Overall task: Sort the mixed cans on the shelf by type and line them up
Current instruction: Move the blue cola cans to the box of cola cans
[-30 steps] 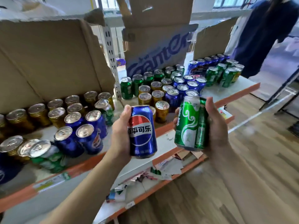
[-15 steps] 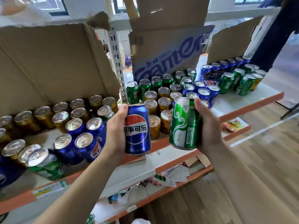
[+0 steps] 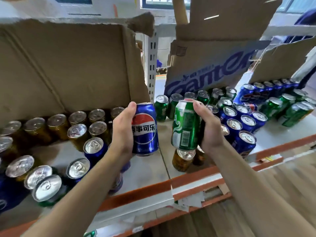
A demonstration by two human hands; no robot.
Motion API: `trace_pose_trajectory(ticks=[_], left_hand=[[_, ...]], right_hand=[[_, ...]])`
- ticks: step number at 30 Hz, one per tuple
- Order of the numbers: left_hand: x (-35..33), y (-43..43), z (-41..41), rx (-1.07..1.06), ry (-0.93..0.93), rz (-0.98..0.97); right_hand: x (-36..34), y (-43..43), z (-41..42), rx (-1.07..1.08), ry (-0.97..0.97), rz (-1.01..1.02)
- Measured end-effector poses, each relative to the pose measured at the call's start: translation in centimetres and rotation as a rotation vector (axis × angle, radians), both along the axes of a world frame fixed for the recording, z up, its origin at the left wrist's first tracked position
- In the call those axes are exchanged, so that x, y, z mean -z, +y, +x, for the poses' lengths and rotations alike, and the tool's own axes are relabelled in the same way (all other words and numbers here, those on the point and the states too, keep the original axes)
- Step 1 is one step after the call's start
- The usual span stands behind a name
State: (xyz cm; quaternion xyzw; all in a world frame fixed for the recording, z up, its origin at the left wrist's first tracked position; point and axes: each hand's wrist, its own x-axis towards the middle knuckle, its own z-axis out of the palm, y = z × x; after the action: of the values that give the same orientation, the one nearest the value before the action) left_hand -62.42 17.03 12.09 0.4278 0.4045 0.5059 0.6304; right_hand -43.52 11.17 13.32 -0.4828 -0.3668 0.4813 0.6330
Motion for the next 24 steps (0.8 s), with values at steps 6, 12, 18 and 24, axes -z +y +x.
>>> trace_pose_trajectory(ticks=[6,12,18,24], left_hand=[[0.9,3.1,-0.8,-0.041,0.019,0.024],[0.9,4.4,-0.6,-0.09,0.035,0.056],[0.6,5.0,-0.3,-0.064,0.102,0.152],[1.1,5.0,0.0,-0.044,0.144,0.14]], right_hand=[[1.0,5.0,-0.1,-0.003,-0.333,-0.042],[2.3,9.2,-0.2,0.031,-0.655,-0.066],[4.4,11.2,0.9,0.072,-0.866,-0.118],[6.0,11.9,2.0,0.071,-1.002,-0.205]])
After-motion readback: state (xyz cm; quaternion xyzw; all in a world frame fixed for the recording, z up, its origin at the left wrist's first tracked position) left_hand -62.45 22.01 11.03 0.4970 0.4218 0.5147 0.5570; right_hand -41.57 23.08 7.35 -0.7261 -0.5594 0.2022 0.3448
